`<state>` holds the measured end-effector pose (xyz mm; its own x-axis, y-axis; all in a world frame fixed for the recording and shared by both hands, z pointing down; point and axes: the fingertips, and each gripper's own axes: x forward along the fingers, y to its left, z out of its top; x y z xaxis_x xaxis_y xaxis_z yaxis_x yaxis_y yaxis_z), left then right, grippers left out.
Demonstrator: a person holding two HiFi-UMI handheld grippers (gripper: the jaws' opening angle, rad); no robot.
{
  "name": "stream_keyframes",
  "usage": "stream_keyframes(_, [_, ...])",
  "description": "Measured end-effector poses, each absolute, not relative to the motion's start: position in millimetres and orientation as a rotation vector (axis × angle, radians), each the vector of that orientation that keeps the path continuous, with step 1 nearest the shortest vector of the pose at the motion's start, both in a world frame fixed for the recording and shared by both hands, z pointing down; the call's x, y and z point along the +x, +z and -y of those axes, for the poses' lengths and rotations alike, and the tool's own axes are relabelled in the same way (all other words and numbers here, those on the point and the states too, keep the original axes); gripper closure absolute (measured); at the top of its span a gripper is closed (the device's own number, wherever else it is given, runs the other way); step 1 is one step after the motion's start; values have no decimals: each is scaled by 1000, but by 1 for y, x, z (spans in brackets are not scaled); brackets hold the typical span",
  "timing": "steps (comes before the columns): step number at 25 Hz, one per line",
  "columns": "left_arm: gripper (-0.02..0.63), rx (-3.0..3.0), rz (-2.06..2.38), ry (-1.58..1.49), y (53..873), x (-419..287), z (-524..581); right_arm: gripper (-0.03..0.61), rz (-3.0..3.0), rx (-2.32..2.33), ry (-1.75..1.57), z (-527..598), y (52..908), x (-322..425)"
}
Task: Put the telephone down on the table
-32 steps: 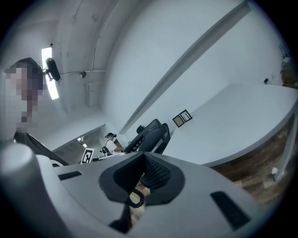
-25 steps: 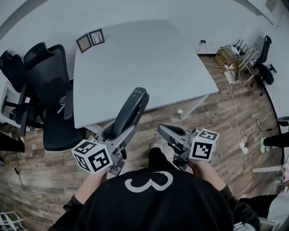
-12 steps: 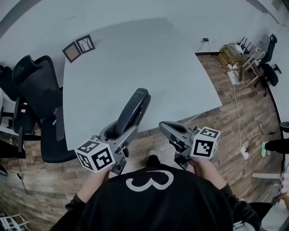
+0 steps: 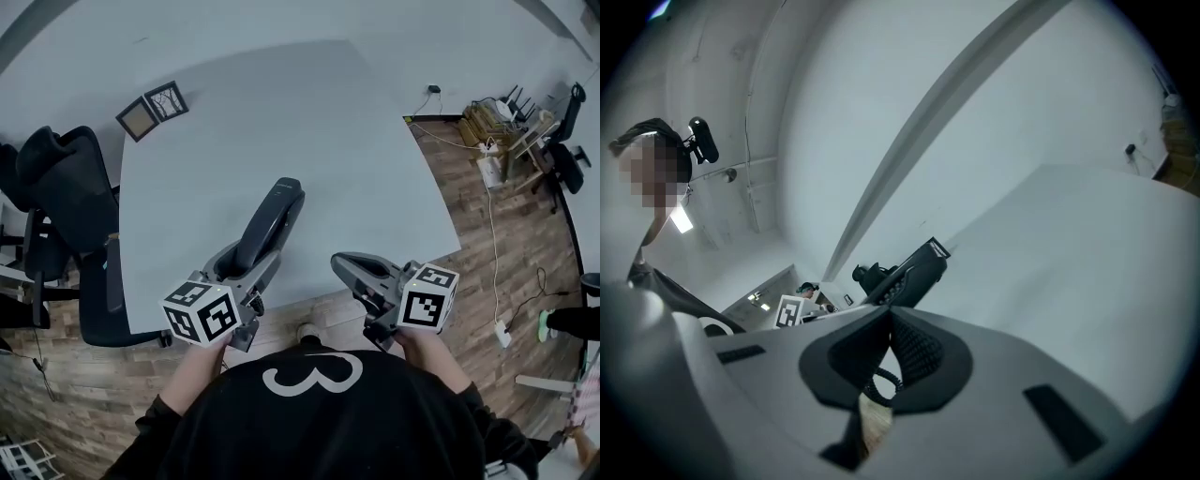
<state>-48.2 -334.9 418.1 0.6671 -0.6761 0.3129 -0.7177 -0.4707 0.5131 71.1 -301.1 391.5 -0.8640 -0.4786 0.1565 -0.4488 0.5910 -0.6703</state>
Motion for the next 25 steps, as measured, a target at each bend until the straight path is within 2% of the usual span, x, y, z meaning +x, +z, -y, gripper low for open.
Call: stream_keyframes(25, [319,2073,1188,291,540,-17,445,569,-2775,-797,-1238,372,422,116])
